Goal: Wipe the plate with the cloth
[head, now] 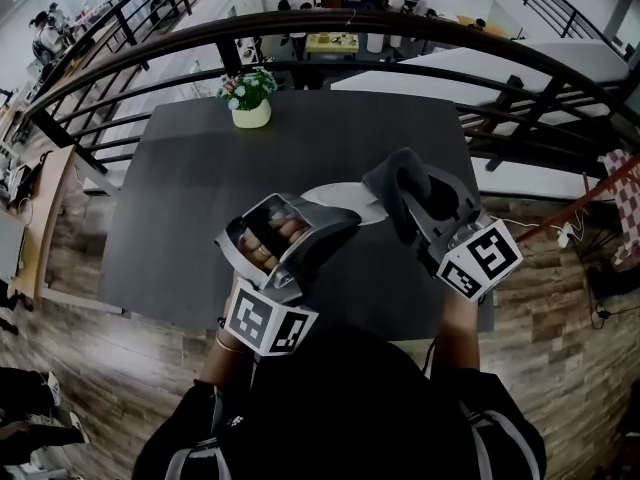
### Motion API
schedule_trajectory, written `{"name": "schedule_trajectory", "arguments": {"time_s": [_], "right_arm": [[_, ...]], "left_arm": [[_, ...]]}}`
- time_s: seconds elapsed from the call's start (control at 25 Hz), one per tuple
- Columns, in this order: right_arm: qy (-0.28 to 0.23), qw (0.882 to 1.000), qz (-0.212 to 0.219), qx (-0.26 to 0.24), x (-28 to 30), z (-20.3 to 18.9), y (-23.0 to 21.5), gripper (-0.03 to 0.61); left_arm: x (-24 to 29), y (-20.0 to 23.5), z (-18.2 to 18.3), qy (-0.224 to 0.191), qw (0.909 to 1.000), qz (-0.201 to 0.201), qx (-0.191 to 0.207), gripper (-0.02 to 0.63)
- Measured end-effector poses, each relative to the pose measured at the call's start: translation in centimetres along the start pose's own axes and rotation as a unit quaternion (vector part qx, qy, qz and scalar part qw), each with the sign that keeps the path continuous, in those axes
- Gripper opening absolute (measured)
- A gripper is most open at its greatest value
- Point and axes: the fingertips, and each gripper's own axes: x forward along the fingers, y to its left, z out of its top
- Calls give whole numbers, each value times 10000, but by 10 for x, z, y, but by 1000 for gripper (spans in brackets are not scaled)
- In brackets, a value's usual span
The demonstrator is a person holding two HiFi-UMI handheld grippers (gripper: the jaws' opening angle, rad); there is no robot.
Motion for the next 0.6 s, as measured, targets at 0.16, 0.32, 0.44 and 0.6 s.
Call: {"name": "schedule_trajectory", "arguments": {"time_s": [0.16,0.32,0.44,0.6], "right_arm": [[-78,10000,-52,-11,-9,6,5,80],[-136,9999,-36,-3,-19,8,10,80],[-217,9997,-22,116,-28,8,14,80],[-253,9996,47,149,-37,7,20,80]], "left_arm": [[2,-1,5,-51,9997,15,-240,25],[5,-6,11,10,9986,-19,-521,25],[5,-12,16,118,9970,-59,-767,25],[6,-19,22,214,9951,-82,-959,25]]}}
